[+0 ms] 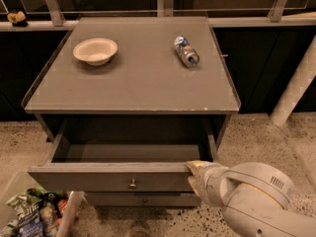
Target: Open top drawer
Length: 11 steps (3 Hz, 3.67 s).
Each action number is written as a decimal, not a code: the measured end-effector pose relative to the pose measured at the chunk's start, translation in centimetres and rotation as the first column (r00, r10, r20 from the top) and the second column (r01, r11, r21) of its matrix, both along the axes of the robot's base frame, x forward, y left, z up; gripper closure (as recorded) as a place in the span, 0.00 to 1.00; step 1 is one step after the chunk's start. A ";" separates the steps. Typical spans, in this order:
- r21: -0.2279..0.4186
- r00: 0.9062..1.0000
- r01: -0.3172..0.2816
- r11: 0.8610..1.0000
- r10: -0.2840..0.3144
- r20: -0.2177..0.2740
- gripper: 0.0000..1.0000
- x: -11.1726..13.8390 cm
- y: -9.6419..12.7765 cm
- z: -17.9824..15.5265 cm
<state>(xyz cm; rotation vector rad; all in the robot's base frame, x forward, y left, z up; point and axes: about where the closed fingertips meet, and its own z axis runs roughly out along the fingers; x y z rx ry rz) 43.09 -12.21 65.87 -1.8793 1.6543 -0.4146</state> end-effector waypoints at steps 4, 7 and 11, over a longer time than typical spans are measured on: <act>0.001 1.000 -0.010 1.000 0.010 0.013 1.00 -1.9 -1.0 -0.5; 0.010 1.000 -0.007 1.000 0.007 0.022 1.00 -3.1 -0.9 -0.3; -0.017 0.997 -0.054 0.998 0.055 0.050 1.00 -4.7 -1.6 -0.6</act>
Offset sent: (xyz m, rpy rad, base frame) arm -0.1867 -0.0274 -0.1342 0.0278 -0.0591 0.0899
